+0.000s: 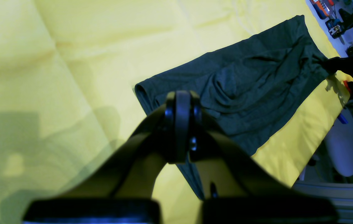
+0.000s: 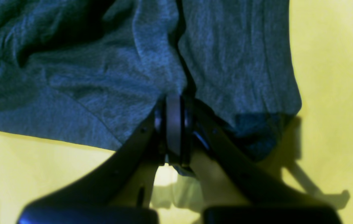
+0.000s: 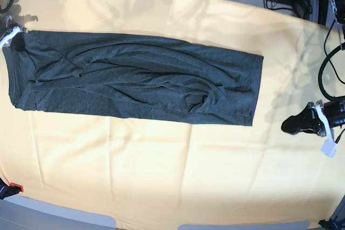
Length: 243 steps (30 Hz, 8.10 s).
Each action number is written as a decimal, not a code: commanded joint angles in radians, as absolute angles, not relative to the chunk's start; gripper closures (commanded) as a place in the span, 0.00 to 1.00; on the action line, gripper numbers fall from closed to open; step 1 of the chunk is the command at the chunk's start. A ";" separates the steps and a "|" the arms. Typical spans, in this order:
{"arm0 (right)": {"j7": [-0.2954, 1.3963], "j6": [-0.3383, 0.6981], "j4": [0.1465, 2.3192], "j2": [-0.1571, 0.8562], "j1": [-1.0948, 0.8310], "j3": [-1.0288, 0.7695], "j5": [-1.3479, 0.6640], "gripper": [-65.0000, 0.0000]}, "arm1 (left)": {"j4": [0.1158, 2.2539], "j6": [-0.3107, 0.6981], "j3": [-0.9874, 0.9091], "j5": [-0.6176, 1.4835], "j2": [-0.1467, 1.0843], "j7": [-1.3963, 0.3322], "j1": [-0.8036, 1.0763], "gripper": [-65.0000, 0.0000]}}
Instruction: Fold the T-shirt properly
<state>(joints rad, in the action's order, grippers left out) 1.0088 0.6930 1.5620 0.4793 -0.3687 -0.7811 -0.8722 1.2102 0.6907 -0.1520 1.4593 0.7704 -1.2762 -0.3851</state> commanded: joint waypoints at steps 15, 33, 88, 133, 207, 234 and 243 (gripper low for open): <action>0.987 0.698 1.577 0.565 -0.346 -0.757 -0.882 1.00 | 1.224 0.698 -0.163 1.484 0.795 -1.257 -0.407 1.00; 0.912 0.458 1.577 0.562 -0.286 -0.612 -0.534 0.41 | 1.224 0.698 -0.163 1.484 0.796 -1.257 -0.407 1.00; 1.048 0.659 1.629 0.561 -0.286 -0.981 -1.022 0.33 | 1.223 0.546 -0.164 1.257 0.500 -1.194 -0.131 0.40; 1.058 0.659 1.629 0.560 -0.290 -0.981 -1.024 0.33 | 1.227 0.595 -0.364 1.273 0.512 -1.139 -0.197 1.00; 1.079 0.663 1.628 0.560 -0.330 -0.981 -1.047 0.33 | 1.348 0.698 -0.278 1.176 0.023 -1.137 -0.352 1.00; 1.078 0.662 1.628 0.560 -0.330 -0.981 -1.047 0.33 | 1.348 0.698 0.113 1.172 0.109 -1.180 -0.343 1.00; 1.079 0.663 1.628 0.560 -0.330 -0.981 -1.046 0.33 | 1.351 0.698 0.010 1.169 0.087 -1.190 -0.380 1.00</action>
<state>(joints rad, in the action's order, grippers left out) 1.0981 0.6559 1.6150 0.5343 -0.3328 -0.9707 -1.0286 1.3308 0.6899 0.0132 1.1473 0.0822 -1.2076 -0.3500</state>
